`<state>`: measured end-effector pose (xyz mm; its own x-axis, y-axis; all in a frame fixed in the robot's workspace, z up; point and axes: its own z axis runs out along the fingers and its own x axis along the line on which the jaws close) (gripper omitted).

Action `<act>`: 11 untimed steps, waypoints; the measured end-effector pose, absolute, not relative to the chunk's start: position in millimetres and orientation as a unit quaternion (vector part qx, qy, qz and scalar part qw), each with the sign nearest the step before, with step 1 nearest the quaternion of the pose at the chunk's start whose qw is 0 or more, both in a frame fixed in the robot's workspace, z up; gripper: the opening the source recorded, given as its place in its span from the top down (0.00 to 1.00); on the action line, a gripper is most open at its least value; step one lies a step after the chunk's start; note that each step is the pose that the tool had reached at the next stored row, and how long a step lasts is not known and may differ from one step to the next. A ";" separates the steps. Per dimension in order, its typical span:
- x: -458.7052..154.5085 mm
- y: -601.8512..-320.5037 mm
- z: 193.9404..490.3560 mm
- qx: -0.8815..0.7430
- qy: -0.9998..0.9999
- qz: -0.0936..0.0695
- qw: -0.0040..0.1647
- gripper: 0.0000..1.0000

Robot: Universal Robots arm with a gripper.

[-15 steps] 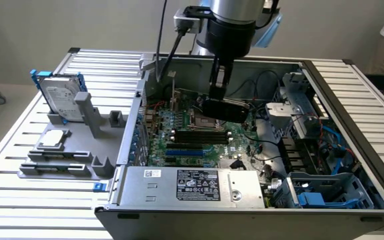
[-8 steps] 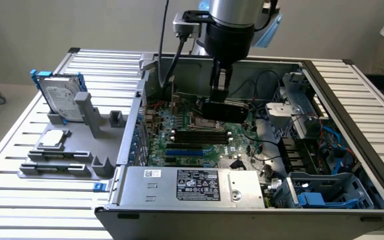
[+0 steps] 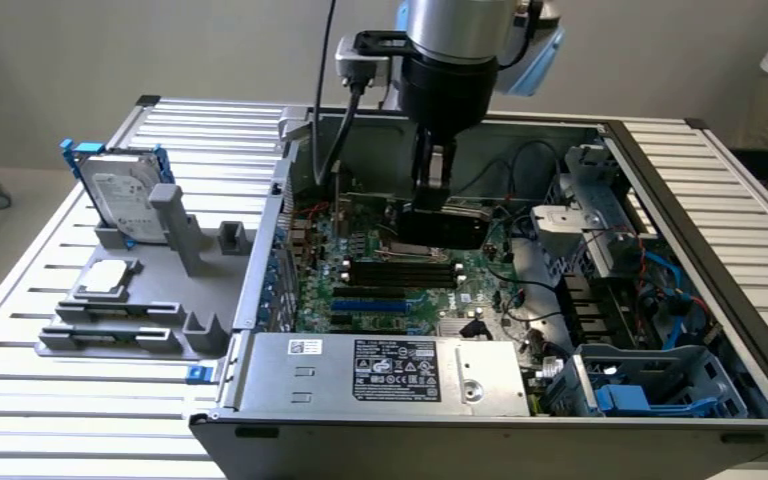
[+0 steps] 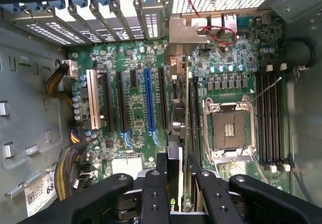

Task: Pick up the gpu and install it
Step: 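Insert the gpu into the slot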

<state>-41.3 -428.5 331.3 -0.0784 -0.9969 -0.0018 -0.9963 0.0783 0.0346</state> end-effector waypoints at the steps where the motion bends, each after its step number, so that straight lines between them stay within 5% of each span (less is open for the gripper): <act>1: -41.7 -429.2 330.8 0.681 -0.732 -0.013 0.011 0.74; 11: -49.3 -435.8 323.4 0.701 -0.713 -0.014 0.010 0.74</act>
<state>-49.3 -435.8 323.4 -0.0169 -0.9998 -0.0051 -0.9993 0.0167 0.0349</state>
